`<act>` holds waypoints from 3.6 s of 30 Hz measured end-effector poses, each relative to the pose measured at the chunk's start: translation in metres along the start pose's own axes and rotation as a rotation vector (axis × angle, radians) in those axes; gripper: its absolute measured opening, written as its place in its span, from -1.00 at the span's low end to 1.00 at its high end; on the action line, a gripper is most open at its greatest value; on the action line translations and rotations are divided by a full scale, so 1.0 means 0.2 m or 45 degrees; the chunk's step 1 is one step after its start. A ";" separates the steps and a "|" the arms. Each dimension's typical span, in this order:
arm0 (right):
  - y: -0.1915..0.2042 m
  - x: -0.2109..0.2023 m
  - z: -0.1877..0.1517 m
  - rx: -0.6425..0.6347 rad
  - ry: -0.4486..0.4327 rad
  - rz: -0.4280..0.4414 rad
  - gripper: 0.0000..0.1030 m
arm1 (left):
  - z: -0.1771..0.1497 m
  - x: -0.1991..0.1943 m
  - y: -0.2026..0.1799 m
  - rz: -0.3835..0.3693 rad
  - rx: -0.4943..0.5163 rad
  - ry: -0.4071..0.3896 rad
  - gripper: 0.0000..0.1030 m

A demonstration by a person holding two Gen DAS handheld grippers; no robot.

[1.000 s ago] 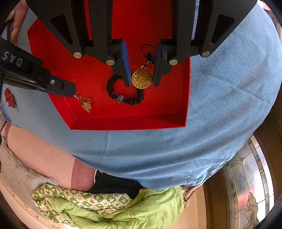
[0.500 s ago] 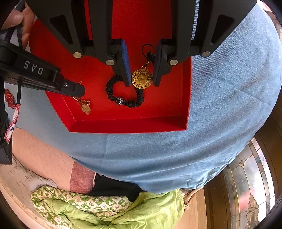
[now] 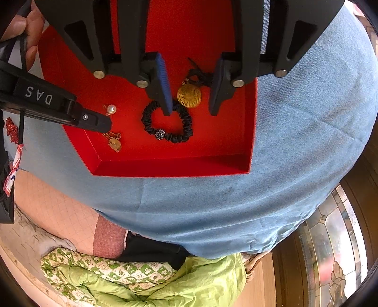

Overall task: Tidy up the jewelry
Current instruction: 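Lower the gold pendant and pearl earring into the red tray and open both grippers, then move both grippers from the tray to the jewelry heap on the blanket, then grasp the engraved gold tag pendant with the left gripper while the right gripper grasps the leopard-print beaded bracelet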

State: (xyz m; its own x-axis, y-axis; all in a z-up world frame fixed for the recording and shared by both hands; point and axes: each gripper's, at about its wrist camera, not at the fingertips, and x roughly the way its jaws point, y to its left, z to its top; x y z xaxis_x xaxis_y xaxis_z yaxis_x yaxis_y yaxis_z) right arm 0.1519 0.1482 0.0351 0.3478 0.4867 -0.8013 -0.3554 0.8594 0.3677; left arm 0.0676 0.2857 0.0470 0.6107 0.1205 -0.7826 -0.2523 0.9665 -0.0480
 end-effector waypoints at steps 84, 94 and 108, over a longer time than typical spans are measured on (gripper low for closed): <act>-1.37 -1.05 -0.63 0.511 -0.277 -0.009 -0.49 | -0.28 -0.07 -1.59 -0.696 0.662 0.004 -0.54; -1.33 -0.99 -0.65 0.424 -0.185 -0.001 -0.48 | -0.05 -0.29 -1.29 -0.739 0.460 -0.272 -0.54; -1.28 -0.91 -0.70 0.235 -0.042 -0.037 -0.29 | -0.07 -0.27 -1.29 -0.725 0.469 -0.247 -0.54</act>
State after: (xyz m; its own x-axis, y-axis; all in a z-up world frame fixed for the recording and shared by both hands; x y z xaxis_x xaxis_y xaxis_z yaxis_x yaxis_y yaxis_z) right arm 0.0580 -0.1826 0.0203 0.3851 0.4632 -0.7982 -0.1809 0.8860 0.4269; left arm 0.0897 0.0270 0.0926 0.7037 -0.4218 -0.5718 0.3962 0.9009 -0.1770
